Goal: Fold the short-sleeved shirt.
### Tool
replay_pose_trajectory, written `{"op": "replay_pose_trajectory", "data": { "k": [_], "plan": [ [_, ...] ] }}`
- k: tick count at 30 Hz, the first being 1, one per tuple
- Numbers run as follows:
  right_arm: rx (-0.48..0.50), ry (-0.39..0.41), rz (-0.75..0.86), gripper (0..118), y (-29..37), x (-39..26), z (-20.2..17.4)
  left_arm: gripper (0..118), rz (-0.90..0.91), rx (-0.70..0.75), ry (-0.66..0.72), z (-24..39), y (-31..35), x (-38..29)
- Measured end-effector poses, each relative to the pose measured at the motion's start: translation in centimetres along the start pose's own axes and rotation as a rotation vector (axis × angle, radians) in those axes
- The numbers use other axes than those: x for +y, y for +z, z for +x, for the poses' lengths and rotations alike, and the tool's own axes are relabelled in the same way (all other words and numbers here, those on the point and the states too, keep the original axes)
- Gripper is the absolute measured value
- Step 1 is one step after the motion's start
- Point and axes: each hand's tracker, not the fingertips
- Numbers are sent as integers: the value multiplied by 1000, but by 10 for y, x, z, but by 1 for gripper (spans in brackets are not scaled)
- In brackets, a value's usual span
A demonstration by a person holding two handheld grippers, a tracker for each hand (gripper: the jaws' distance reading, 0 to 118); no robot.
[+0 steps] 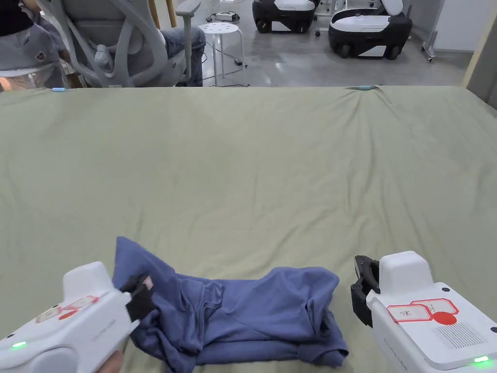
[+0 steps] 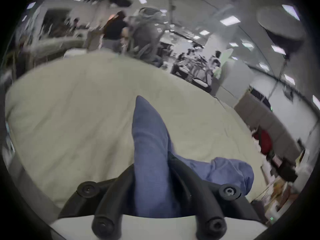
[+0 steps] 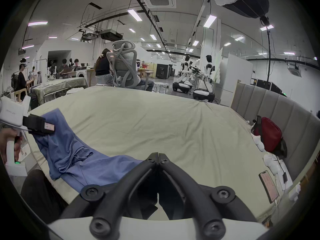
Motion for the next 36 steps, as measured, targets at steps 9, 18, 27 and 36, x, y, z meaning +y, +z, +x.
{"op": "replay_pose_trajectory", "data": {
  "k": [9,18,27,36],
  "plan": [
    [-27,-38,-3,0,16,-12,42,9,-2,30,-707,199,-38,-70],
    [-25,-77,25,0,27,-22,70,13,-99,102,-916,234,-80,-126],
    [20,-90,23,0,24,-21,74,82,-56,-312,-283,181,-14,-33],
    [41,-103,18,0,21,-20,71,0,-216,-273,119,116,-50,-35]
  ]
}}
